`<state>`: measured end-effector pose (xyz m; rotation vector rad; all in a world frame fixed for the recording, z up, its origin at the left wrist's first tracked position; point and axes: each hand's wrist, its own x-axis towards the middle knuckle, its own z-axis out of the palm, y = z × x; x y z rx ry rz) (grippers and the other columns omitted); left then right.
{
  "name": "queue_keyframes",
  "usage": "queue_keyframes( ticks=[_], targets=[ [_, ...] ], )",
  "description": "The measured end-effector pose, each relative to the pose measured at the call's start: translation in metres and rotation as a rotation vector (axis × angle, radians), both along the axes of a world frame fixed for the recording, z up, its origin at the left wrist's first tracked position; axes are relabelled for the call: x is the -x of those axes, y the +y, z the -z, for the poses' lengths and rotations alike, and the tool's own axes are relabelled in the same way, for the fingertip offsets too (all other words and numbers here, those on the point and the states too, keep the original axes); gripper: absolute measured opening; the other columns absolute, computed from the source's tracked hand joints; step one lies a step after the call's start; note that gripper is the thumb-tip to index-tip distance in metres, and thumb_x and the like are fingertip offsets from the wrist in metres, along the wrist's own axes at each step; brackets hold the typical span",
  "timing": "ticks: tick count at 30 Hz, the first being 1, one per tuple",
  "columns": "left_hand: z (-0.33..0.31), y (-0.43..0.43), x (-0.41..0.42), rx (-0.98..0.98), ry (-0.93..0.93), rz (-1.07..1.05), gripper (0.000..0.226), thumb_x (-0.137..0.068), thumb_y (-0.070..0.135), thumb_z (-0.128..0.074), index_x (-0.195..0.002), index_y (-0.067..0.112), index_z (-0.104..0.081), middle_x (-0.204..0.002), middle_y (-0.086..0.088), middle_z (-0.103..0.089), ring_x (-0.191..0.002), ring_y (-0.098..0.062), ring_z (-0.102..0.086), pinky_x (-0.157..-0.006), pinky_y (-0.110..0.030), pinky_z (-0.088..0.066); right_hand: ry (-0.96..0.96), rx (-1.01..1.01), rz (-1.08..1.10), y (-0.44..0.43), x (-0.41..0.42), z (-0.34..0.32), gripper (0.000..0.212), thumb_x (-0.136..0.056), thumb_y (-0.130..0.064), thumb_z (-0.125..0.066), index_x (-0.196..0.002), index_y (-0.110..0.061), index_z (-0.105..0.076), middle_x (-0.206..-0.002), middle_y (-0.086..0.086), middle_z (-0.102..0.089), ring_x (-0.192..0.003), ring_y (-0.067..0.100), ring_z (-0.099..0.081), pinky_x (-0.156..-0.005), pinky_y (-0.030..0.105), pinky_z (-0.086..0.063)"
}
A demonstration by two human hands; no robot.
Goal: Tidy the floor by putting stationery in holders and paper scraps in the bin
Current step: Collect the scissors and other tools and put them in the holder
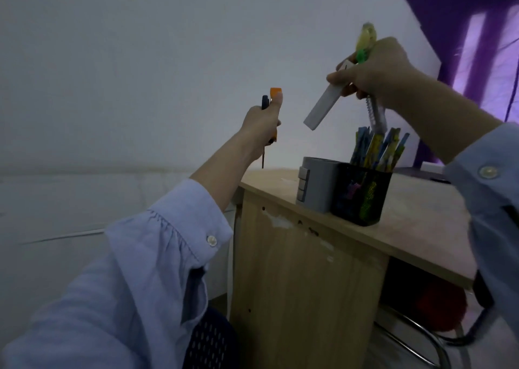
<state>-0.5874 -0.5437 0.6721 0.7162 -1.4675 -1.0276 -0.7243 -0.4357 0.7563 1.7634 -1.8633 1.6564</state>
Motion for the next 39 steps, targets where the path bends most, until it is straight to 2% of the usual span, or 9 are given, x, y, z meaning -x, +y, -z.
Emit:
queue_keyframes(
  ticks=[6, 11, 16, 20, 24, 28, 30, 34, 39],
  targets=[
    [-0.027, -0.029, 0.033, 0.098, -0.092, 0.14, 0.046, -0.092, 0.049, -0.051, -0.107, 0.007, -0.057, -0.09, -0.004, -0.056, -0.072, -0.016, -0.049, -0.076, -0.03, -0.045, 0.123, -0.158, 0.068, -0.025, 0.035, -0.033, 0.023, -0.081, -0.019, -0.073, -0.073, -0.01, -0.053, -0.07, 0.004, -0.059, -0.053, 0.006, -0.054, -0.034, 0.009, -0.041],
    [-0.037, -0.045, 0.049, 0.16, -0.282, 0.322, 0.048, -0.09, 0.045, -0.055, -0.11, 0.002, -0.058, -0.095, -0.009, -0.055, -0.089, -0.025, -0.059, -0.094, -0.041, -0.051, 0.209, -0.45, 0.097, -0.057, 0.068, -0.045, 0.017, -0.084, -0.021, -0.069, -0.083, -0.006, -0.062, -0.075, 0.008, -0.065, -0.057, 0.011, -0.054, -0.052, 0.02, -0.04],
    [-0.052, -0.056, 0.065, 0.207, -0.348, 0.354, 0.037, -0.09, 0.042, -0.056, -0.101, 0.007, -0.058, -0.091, -0.007, -0.06, -0.079, -0.013, -0.071, -0.077, -0.025, -0.057, 0.099, -0.605, -0.014, -0.09, 0.107, -0.048, 0.021, -0.083, -0.016, -0.069, -0.097, -0.001, -0.065, -0.081, 0.01, -0.07, -0.062, 0.011, -0.062, -0.053, 0.02, -0.042],
    [-0.061, -0.064, 0.077, 0.171, -0.305, 0.448, 0.026, -0.09, 0.035, -0.059, -0.09, 0.009, -0.058, -0.084, -0.005, -0.065, -0.091, -0.031, -0.07, -0.086, -0.034, -0.058, 0.043, -0.715, -0.102, -0.112, 0.131, -0.044, 0.023, -0.085, -0.016, -0.067, -0.103, -0.001, -0.066, -0.093, 0.013, -0.071, -0.065, 0.01, -0.066, -0.05, 0.017, -0.045],
    [-0.058, -0.07, 0.083, 0.192, -0.385, 0.459, 0.03, -0.09, 0.032, -0.059, -0.099, 0.004, -0.058, -0.084, -0.005, -0.065, -0.074, -0.018, -0.069, -0.073, -0.024, -0.059, 0.016, -0.801, -0.187, -0.125, 0.143, -0.042, 0.022, -0.086, -0.013, -0.064, -0.104, -0.001, -0.065, -0.083, 0.011, -0.072, -0.058, 0.009, -0.068, -0.042, 0.013, -0.045],
    [-0.05, -0.076, 0.085, 0.196, -0.485, 0.53, 0.037, -0.089, 0.027, -0.061, -0.116, 0.005, -0.049, -0.093, -0.009, -0.06, -0.076, -0.014, -0.068, -0.066, -0.022, -0.058, 0.051, -0.912, -0.25, -0.134, 0.149, -0.042, 0.021, -0.086, -0.013, -0.064, -0.103, -0.001, -0.064, -0.083, 0.012, -0.073, -0.057, 0.01, -0.066, -0.04, 0.013, -0.043],
    [-0.046, -0.08, 0.086, 0.205, -0.537, 0.548, 0.035, -0.088, 0.026, -0.062, -0.116, 0.01, -0.048, -0.092, -0.004, -0.057, -0.075, -0.009, -0.068, -0.065, -0.021, -0.057, 0.084, -0.971, -0.262, -0.14, 0.152, -0.04, 0.023, -0.083, -0.016, -0.066, -0.102, -0.002, -0.064, -0.091, 0.017, -0.073, -0.068, 0.015, -0.066, -0.041, 0.014, -0.043],
    [-0.04, -0.09, 0.089, 0.158, -0.592, 0.64, 0.035, -0.086, 0.026, -0.064, -0.113, 0.011, -0.048, -0.098, -0.009, -0.057, -0.087, -0.02, -0.069, -0.071, -0.037, -0.061, 0.106, -1.05, -0.285, -0.15, 0.158, -0.031, 0.032, -0.073, -0.023, -0.071, -0.099, -0.005, -0.065, -0.089, 0.014, -0.072, -0.076, 0.023, -0.062, -0.042, 0.015, -0.042],
    [-0.045, -0.099, 0.088, 0.25, -0.662, 0.702, 0.038, -0.083, 0.028, -0.065, -0.115, 0.016, -0.051, -0.104, -0.006, -0.059, -0.081, -0.007, -0.065, -0.062, -0.025, -0.056, 0.133, -1.087, -0.351, -0.155, 0.163, -0.019, 0.024, -0.076, -0.023, -0.072, -0.094, -0.008, -0.066, -0.076, 0.008, -0.071, -0.077, 0.033, -0.051, -0.044, 0.018, -0.041]
  ],
)
